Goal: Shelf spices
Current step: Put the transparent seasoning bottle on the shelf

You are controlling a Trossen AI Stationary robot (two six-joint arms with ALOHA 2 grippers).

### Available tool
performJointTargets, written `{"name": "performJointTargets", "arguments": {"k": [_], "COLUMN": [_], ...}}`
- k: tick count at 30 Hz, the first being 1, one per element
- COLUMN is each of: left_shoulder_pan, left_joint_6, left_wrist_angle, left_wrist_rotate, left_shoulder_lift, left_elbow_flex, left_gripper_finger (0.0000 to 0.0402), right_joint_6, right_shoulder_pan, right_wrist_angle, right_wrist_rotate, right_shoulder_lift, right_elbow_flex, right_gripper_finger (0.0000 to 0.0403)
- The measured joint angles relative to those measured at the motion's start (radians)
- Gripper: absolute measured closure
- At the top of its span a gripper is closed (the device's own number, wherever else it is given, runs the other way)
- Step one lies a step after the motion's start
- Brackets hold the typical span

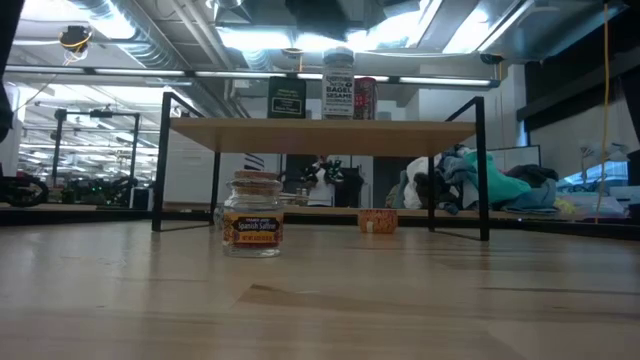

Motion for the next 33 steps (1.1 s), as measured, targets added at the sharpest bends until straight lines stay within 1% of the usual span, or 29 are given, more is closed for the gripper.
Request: {"name": "performJointTargets", "arguments": {"k": [4, 7, 10, 13, 15, 19, 24, 30, 33], "left_shoulder_pan": [-0.030, -0.064, -0.116, -0.187, -0.231, -0.300, -0.370, -0.453, -0.484], "left_joint_6": [0.019, -0.013, -0.063, -0.086, -0.111, -0.150, -0.260, -0.393, -0.435], "left_wrist_angle": [0.099, 0.122, 0.078, -0.016, -0.074, -0.084, -0.091, -0.044, -0.028], "left_wrist_rotate": [-0.018, -0.004, 0.077, 0.097, 0.071, 0.012, -0.031, -0.082, -0.138], "left_shoulder_lift": [-0.067, -0.108, -0.119, -0.087, -0.050, 0.004, 0.062, 0.110, 0.127], "left_elbow_flex": [0.000, 0.000, 0.002, 0.002, -0.005, -0.061, -0.140, -0.231, -0.258], "left_gripper_finger": [0.0129, 0.0129, 0.0129, 0.0128, 0.0128, 0.0128, 0.0128, 0.0128, 0.0128], "right_joint_6": [0.000, 0.000, 0.000, 0.000, 0.000, 0.000, 0.010, 0.020, 0.020], "right_shoulder_pan": [0.000, 0.000, 0.000, 0.000, 0.000, 0.000, 0.000, 0.000, 0.000], "right_wrist_angle": [0.000, -0.006, -0.007, -0.006, -0.005, 0.001, 0.003, 0.003, 0.004], "right_wrist_rotate": [0.000, 0.000, 0.000, 0.000, 0.000, 0.000, 0.000, 0.000, 0.000], "right_shoulder_lift": [0.000, 0.000, 0.000, 0.000, 0.000, 0.000, 0.000, 0.000, 0.000], "right_elbow_flex": [0.000, 0.000, 0.000, 0.000, 0.000, 0.000, 0.000, 0.000, 0.000], "right_gripper_finger": [0.0125, 0.0125, 0.0125, 0.0125, 0.0125, 0.0125, 0.0125, 0.0125, 0.0125]}}
